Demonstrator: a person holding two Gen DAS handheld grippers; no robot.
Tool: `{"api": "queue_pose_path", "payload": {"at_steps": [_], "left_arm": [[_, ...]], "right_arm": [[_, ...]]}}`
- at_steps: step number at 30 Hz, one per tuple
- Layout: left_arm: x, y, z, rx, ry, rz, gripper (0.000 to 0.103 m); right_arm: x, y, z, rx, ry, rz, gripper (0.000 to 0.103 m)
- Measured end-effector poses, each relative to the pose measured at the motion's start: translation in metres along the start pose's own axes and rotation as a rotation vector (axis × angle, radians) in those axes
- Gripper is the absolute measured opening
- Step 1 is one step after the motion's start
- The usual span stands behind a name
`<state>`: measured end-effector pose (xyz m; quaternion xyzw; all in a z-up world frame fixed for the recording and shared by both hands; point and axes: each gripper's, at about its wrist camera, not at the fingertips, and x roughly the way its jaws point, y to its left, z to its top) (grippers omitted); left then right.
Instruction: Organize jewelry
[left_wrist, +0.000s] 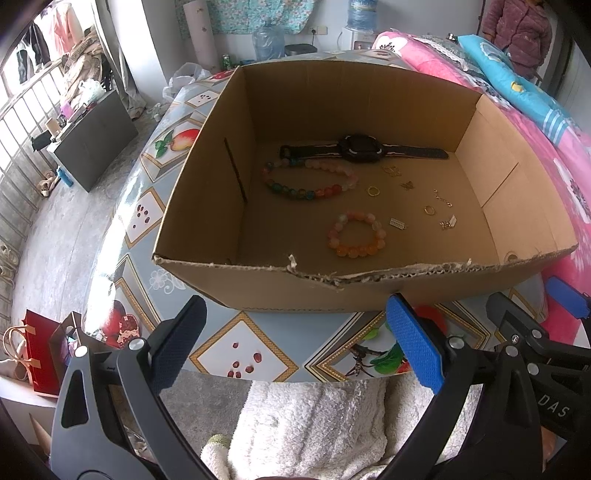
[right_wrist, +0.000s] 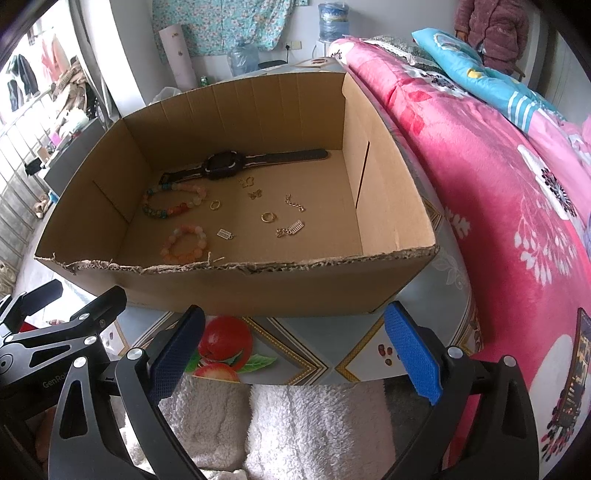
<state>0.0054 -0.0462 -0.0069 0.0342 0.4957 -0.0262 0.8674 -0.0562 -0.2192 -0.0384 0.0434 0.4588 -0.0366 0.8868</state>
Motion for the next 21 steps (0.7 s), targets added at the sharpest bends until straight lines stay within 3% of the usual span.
{"api": "queue_pose_path", "payload": {"at_steps": [21], "left_arm": [[0.0003,0.0006,-0.0005,-0.008,0.006,0.0,0.094]], "right_arm": [[-0.0006,-0.0001,0.0012,0.004,0.005,0.001,0.095]]}}
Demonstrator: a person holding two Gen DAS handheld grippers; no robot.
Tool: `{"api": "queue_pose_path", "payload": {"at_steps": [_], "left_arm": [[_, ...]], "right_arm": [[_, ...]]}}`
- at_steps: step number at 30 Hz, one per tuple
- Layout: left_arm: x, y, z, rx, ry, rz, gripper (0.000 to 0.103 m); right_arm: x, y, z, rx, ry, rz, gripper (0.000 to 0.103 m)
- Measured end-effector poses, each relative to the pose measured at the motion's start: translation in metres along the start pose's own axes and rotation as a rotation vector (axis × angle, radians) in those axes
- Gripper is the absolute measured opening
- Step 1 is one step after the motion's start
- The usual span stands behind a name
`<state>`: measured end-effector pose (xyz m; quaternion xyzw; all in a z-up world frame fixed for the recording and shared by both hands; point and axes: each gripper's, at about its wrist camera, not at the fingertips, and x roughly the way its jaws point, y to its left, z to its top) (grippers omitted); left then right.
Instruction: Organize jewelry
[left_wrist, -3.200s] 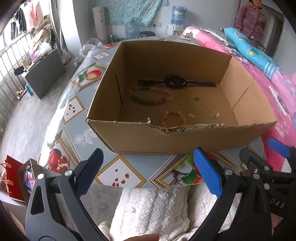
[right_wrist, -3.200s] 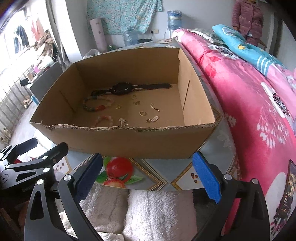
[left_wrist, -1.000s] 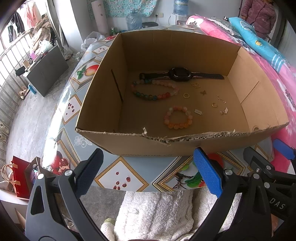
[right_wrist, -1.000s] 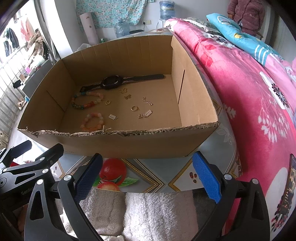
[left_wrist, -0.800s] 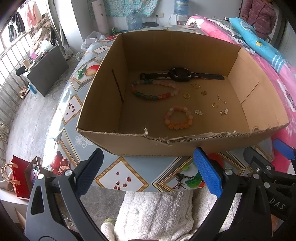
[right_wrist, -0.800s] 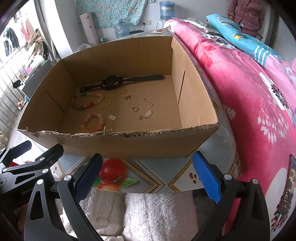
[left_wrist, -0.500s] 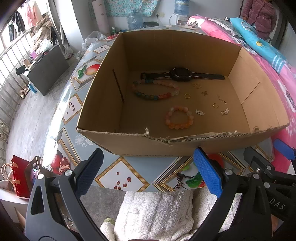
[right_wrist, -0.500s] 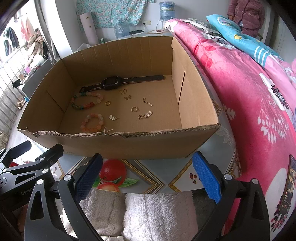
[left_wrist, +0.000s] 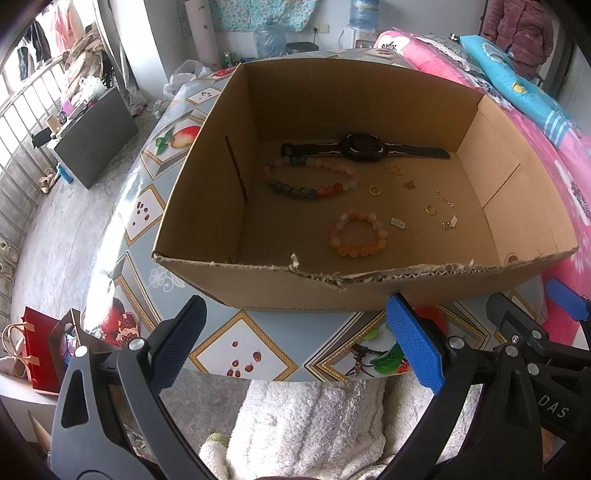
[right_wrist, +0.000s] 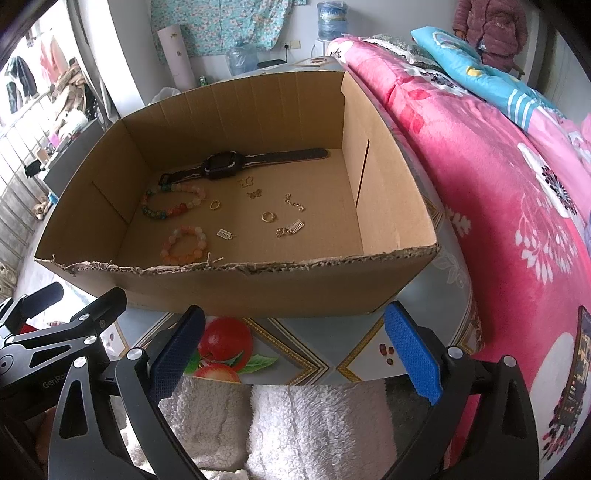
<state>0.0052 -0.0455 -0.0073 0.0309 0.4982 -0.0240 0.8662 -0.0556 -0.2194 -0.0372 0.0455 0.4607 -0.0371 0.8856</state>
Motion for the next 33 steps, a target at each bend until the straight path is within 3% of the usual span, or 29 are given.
{"api": "queue_pose_path", "payload": {"at_steps": [33], "left_arm": [[-0.0014,0.0021,0.0,0.004,-0.005,0.003,0.094]], "right_arm": [[-0.0012,0.0017,0.0012,-0.001,0.0,-0.001,0.095]]}}
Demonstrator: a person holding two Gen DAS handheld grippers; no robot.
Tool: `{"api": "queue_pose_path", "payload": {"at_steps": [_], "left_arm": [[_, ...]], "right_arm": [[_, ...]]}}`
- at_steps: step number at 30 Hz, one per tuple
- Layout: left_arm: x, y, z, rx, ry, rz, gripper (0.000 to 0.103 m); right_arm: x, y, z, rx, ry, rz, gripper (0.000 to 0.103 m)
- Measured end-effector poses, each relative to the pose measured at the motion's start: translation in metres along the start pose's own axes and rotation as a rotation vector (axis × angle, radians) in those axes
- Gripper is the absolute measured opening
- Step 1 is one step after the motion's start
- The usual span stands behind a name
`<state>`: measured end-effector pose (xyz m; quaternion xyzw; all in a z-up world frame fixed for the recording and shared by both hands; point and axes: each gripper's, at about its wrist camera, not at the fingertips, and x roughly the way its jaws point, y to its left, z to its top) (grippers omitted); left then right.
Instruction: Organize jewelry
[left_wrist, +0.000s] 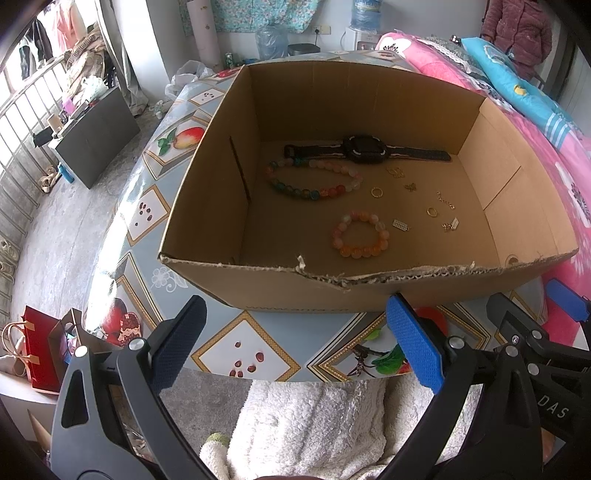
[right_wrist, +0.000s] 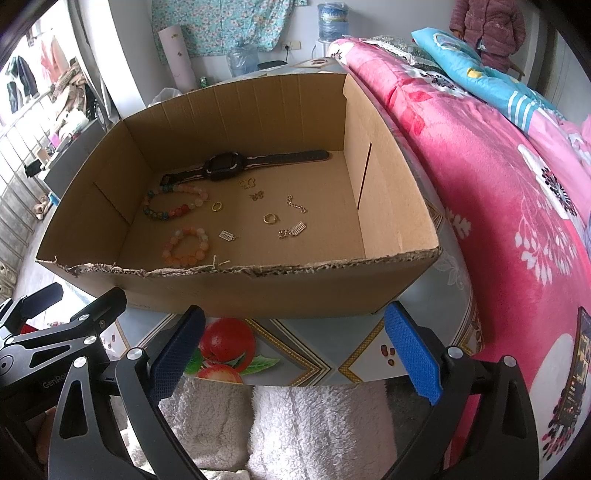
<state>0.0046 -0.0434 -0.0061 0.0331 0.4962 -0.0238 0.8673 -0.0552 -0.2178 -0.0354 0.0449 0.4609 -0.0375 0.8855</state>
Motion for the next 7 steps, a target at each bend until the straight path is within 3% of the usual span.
{"api": "queue_pose_path", "payload": {"at_steps": [7], "left_arm": [[-0.0004,-0.0013,0.0005,-0.004,0.001,0.002,0.094]], "right_arm": [[0.0,-0.0001,0.0,0.0,0.0,0.0,0.095]]}}
